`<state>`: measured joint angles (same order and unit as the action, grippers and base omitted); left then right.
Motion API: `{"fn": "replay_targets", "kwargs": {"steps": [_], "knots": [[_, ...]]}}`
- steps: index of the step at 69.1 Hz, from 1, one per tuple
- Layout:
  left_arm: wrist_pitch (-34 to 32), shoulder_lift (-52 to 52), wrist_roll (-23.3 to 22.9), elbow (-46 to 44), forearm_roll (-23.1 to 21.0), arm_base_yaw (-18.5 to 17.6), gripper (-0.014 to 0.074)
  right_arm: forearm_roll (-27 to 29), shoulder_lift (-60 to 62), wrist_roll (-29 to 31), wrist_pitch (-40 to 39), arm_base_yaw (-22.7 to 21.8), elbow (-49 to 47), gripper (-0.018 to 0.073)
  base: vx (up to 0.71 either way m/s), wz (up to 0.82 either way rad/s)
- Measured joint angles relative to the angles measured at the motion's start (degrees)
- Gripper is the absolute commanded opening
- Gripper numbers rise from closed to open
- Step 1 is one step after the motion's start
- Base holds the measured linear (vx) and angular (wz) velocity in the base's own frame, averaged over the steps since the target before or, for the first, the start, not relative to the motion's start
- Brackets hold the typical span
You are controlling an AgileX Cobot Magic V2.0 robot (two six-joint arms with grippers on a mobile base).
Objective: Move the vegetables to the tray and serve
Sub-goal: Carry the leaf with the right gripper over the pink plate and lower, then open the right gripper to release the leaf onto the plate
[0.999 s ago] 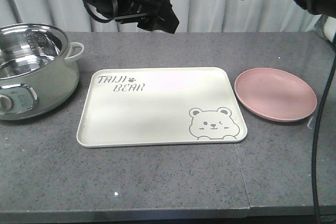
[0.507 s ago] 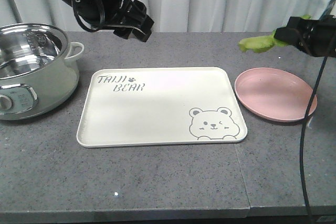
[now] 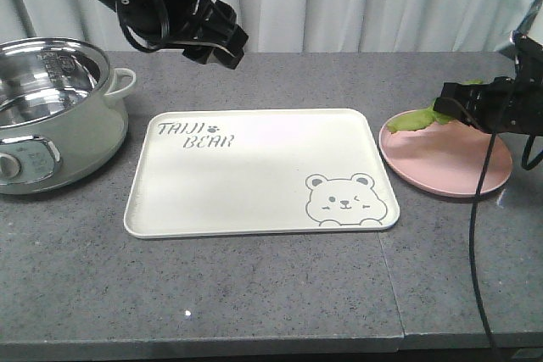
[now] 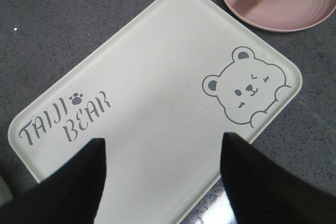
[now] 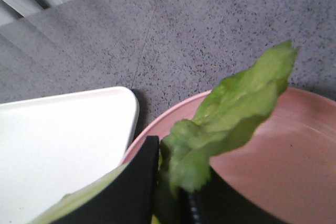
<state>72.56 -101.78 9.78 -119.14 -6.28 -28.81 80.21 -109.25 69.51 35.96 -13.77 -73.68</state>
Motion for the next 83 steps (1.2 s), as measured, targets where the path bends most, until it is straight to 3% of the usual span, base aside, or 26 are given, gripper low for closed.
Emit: {"fn": "replay_targets", "kwargs": {"steps": [14, 22, 83], "knots": [[0.00, 0.00, 0.00, 0.00, 0.00, 0.00, 0.0444, -10.41, -0.79, -8.06, 0.47, 0.00, 0.00, 0.0396, 0.00, 0.00], [0.00, 0.00, 0.00, 0.00, 0.00, 0.00, 0.0444, -17.05, -0.79, -12.47, 1.00, 0.00, -0.11, 0.0459, 0.00, 0.00], [0.00, 0.00, -0.05, 0.00, 0.00, 0.00, 0.0444, -39.09, 7.82, -29.32, -7.86, -0.06, -0.21, 0.0458, 0.00, 0.00]]}}
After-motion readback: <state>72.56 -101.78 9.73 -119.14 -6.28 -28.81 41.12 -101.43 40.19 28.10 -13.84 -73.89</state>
